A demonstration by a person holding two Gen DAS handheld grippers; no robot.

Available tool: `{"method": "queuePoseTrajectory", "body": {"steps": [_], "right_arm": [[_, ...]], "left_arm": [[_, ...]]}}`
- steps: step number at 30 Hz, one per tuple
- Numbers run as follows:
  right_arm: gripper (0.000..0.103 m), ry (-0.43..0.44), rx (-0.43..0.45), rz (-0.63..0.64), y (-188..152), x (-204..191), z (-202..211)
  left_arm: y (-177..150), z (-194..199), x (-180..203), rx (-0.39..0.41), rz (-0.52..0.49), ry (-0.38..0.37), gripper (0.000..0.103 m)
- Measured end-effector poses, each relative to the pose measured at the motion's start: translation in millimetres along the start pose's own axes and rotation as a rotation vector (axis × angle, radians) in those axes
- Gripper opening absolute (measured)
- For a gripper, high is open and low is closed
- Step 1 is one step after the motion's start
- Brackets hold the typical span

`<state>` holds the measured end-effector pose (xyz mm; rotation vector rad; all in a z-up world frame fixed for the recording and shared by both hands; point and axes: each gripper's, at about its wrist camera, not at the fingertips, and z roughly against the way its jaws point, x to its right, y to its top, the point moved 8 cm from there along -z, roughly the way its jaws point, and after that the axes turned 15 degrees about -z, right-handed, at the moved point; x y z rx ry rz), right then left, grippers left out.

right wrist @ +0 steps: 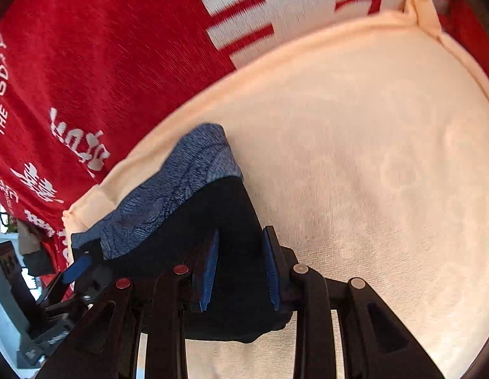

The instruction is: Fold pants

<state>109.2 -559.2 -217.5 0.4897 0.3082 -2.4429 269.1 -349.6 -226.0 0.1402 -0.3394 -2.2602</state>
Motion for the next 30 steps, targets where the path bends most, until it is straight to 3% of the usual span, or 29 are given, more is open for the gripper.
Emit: {"method": "queuePoseTrajectory", "body": {"steps": [3,7,12,15,19,24,30], "right_arm": [[0.031,-0.024,0.018,0.049,-12.3,-0.1,-1.4],[0.052,-0.085,0.019,0.075,-26.1,-0.2,3.5],[0.060,-0.100,0.025,0.082,-48.7,4.2,22.2],[0.063,-0.106,0.024,0.053,-67.8,15.8,37.3],[0.077,-0.147,0.018,0.082,-93.8,16.6,54.2],[0.081,-0.158,0.017,0.139,-121.4,-9.4,65.2],[0.082,-0.136,-0.050,0.138,-148.3,-20.4,69.7]], "left_arm": [[-20.9,-36.9,5.5,-0.118,-0.007,0.033,0.099],[-39.4,-40.4,-8.9,-0.115,0.130,-0.046,0.103],[-49.7,-20.9,-21.0,-0.123,0.125,0.033,0.103],[-60.3,-3.1,-25.1,-0.125,0.146,0.038,0.103],[-71.2,22.5,-24.5,-0.154,0.127,0.084,0.103],[-83.9,48.0,-18.4,-0.202,0.074,0.101,0.103],[-96.6,73.3,-2.5,-0.253,0.007,0.083,0.103]]}}
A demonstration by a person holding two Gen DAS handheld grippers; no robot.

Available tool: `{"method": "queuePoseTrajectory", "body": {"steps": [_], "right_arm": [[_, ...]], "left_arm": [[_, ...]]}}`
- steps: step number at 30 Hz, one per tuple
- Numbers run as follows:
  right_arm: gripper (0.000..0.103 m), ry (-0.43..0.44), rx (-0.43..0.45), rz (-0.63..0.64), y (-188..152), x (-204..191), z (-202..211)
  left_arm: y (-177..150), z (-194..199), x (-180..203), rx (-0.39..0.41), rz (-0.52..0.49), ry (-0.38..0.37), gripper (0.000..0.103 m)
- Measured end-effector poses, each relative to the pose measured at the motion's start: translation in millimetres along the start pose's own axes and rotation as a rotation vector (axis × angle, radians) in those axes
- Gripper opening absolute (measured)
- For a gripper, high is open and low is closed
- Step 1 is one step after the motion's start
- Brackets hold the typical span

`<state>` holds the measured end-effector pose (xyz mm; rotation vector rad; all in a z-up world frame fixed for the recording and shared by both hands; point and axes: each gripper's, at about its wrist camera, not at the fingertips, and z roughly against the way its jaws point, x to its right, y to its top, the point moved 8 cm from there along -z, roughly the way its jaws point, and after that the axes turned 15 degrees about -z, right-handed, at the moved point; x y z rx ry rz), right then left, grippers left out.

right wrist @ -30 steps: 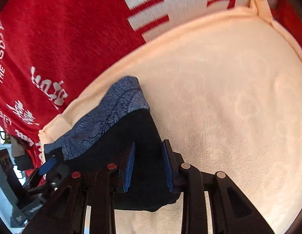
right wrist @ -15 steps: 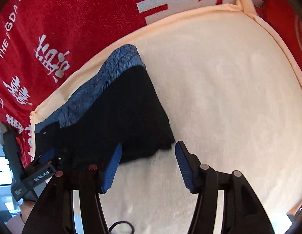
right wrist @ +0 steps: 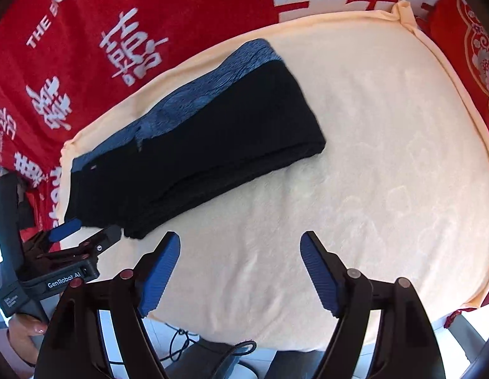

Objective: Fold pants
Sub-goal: 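Position both tools over the flat trousers near the waistband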

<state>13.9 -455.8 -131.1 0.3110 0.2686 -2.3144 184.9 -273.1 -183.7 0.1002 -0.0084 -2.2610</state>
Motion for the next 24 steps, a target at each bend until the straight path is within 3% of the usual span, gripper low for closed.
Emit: {"method": "queuePoseTrajectory", "body": {"steps": [5,11,24], "right_arm": [[0.084,-0.036,-0.011,0.068,-15.1,-4.9,7.3],[0.084,-0.065,-0.021,0.051,-16.8,-8.0,9.0],[0.084,-0.099,-0.049,0.140,-23.4,-73.7,-23.0]], "left_arm": [[-16.0,3.0,-1.1,-0.034,0.024,-0.018,0.103],[-25.7,6.1,-12.5,-0.021,0.049,-0.027,0.103],[-78.1,-7.4,-104.9,-0.015,0.243,-0.012,0.103]]}}
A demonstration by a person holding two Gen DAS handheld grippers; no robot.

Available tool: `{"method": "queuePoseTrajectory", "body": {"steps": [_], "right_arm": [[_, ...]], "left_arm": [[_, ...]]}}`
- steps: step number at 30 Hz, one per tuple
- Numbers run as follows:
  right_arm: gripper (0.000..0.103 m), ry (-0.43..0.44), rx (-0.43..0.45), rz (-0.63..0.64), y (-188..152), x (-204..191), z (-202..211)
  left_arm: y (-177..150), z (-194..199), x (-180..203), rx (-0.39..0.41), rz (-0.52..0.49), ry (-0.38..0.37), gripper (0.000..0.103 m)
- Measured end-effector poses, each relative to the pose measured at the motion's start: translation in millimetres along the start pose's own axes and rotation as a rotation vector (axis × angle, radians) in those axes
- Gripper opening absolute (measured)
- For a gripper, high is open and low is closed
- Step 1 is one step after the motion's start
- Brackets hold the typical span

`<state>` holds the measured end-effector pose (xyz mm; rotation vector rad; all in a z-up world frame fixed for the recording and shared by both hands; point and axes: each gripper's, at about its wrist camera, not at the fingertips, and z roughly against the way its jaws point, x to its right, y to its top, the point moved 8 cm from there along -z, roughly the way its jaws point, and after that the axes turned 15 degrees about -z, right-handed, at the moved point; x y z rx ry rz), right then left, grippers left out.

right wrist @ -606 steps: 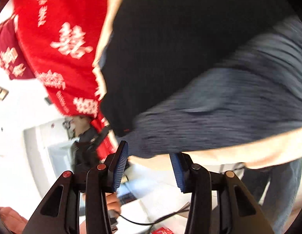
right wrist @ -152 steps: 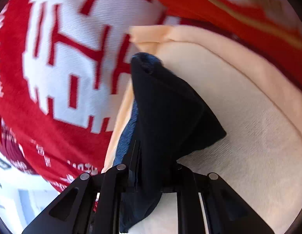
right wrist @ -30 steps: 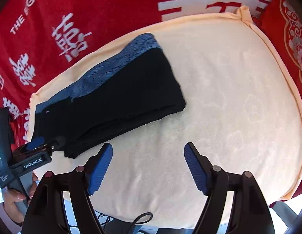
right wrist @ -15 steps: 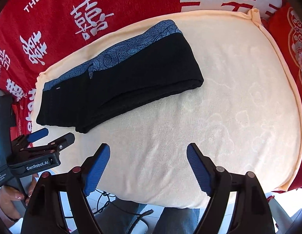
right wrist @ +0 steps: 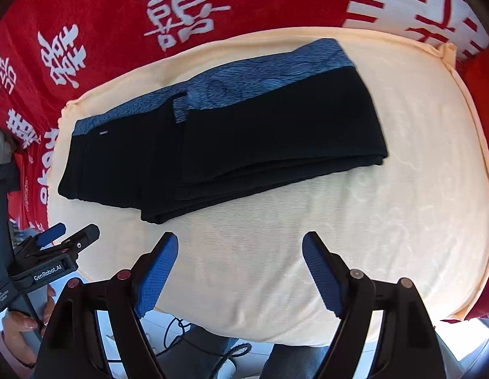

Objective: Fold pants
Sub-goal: 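Position both tools over the flat trousers near the waistband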

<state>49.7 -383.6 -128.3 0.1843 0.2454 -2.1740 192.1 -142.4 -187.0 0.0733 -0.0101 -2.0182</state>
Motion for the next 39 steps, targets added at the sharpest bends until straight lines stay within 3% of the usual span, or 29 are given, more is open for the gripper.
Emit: {"method": "queuePoseTrajectory", "body": {"steps": [10,24,34,39], "right_arm": [[0.084,-0.042,-0.049,0.106,-10.8,-45.3,-32.6],[0.084,-0.080,-0.075,0.200,-3.3,-67.5,-58.6],[0.084,-0.113,0.014,0.198,49.9,-80.6,-70.5],[0.089,-0.107,-0.069,0.152,59.2,-81.2,-105.3]], "left_arm": [[-25.7,-24.9,-47.8,-0.001,0.134,-0.026,0.103],[-21.6,-49.7,-60.6,0.042,0.248,-0.077,0.103],[-3.2,-59.7,-82.3,0.079,0.319,-0.086,0.103],[-0.5,-63.3,-88.5,0.077,0.330,-0.077,0.103]]}}
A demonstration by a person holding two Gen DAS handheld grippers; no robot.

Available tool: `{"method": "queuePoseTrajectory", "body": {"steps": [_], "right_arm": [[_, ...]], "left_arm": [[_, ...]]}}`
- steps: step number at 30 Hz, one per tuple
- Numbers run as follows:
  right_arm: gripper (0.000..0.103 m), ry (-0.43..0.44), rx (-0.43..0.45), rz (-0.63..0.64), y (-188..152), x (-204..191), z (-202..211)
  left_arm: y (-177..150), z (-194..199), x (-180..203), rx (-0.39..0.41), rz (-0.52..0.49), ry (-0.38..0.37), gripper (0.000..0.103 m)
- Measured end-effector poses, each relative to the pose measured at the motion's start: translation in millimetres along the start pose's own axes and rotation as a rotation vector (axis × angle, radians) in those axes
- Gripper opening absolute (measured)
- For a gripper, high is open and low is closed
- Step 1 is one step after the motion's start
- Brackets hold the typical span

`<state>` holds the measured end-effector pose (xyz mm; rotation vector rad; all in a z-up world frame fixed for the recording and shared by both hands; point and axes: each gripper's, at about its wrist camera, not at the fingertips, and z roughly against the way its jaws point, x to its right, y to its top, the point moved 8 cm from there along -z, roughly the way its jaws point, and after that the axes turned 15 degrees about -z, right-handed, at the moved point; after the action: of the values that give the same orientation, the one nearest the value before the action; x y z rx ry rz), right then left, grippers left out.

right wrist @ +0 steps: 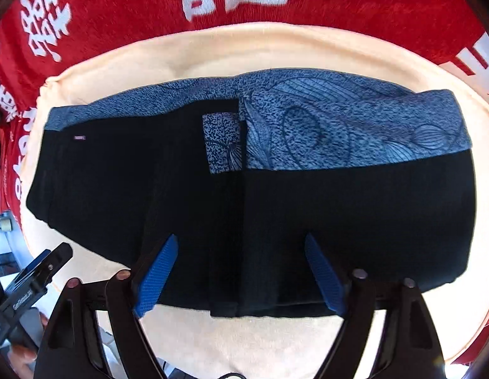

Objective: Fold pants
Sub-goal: 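Position both tools over the flat trousers near the waistband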

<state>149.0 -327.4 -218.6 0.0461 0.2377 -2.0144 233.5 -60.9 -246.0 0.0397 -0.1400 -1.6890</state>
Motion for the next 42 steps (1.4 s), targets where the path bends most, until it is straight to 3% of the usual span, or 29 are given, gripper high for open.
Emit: {"method": "queuePoseTrajectory", "body": {"steps": [3,8,17,33,42], "right_arm": [[0.089,0.028,0.002,0.065,-5.2,-17.3,8.3],[0.089,-0.002,0.025,0.141,-19.0,-27.4,14.3],[0.089,-0.043,0.042,0.198,-34.6,-28.6,13.8],[0.089,0.007,0.062,0.240,-48.2,-41.6,20.8],[0.089,-0.036,0.015,0.385,-68.6,-60.5,-8.4]], "left_arm": [[0.4,-2.0,-4.8,0.000,0.006,-0.001,0.103],[-1.1,-4.4,-11.7,-0.003,0.018,-0.004,0.103],[-0.8,-4.0,-21.1,0.004,0.020,-0.003,0.103],[-2.8,1.0,-34.7,0.020,0.066,-0.027,0.103],[-2.3,1.2,-60.1,0.054,0.116,-0.045,0.103]]}}
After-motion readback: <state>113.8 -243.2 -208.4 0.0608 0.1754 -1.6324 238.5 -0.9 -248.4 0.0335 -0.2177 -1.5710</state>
